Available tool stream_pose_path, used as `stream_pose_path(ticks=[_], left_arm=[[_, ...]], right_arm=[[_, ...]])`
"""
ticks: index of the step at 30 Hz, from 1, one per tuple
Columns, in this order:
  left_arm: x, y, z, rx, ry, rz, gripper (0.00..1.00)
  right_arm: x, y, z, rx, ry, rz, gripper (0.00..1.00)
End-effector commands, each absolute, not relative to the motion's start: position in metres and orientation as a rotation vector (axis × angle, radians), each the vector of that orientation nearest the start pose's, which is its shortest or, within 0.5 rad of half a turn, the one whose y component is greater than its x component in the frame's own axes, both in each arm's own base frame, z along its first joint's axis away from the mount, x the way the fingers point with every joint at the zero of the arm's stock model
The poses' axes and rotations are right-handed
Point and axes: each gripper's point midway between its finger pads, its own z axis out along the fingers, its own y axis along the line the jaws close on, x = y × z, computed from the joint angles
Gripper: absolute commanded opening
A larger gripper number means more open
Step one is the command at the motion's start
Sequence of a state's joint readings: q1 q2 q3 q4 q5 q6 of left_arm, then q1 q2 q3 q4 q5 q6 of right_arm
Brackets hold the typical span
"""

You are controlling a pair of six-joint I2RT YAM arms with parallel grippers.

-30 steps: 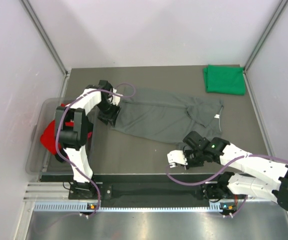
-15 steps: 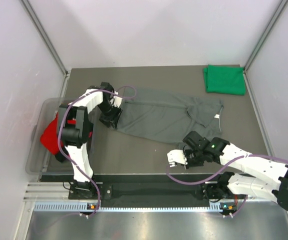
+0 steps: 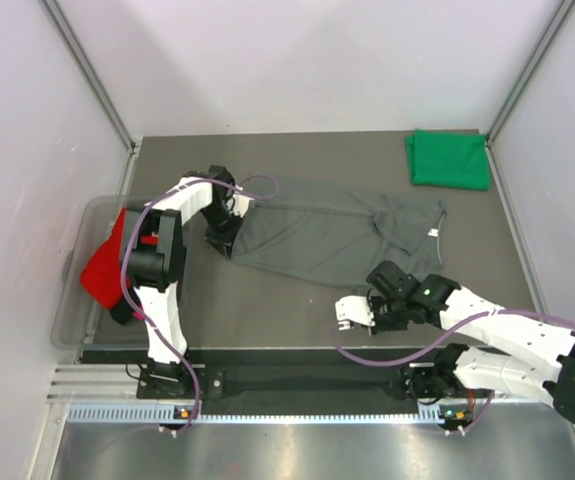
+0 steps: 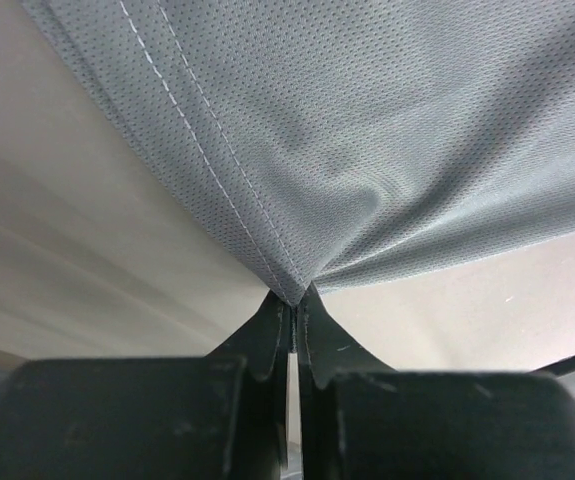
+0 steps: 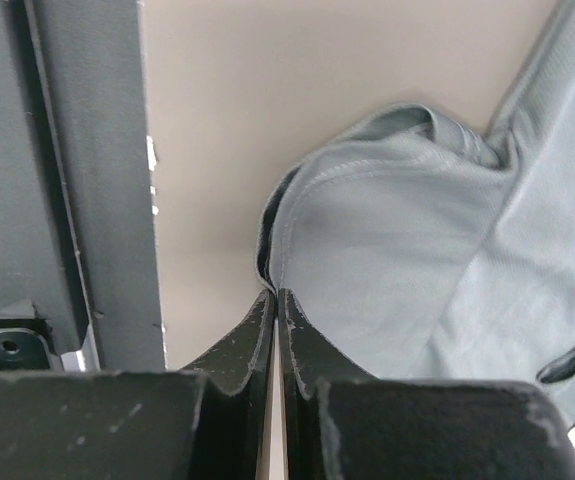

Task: Fold and stack the t-shirts
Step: Fold the tshirt

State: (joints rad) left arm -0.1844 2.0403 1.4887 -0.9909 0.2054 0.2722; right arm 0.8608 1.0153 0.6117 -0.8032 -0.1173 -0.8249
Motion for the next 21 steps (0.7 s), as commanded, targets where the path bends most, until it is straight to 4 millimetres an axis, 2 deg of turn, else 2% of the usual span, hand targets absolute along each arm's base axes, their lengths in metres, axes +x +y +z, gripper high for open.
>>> stream_pose_path(ticks=[1,9,15,21], left_arm=[[0.342,-0.092,0.037,0.741,2.973,-0.345,0.0],[0.348,-0.096,0.063,0.771,2.946,-0.374,0.0],[0.36,-0.1,0.081,0.792,2.895,-0.368,0.0],[0.376,-0.1,0.096,0.793,2.835,-0.333,0.0]], right_arm=[[0.159,0.145,0.079,-1.938,1.819,0.119,0.0],[0.199,0.122,0.136,-1.718,1.887,0.014,0.0],[0.224,0.109,0.158,-1.593,1.908,-0.072,0.0],[0.244,0.09,0.169,-1.479,1.957,-0.177,0.0]])
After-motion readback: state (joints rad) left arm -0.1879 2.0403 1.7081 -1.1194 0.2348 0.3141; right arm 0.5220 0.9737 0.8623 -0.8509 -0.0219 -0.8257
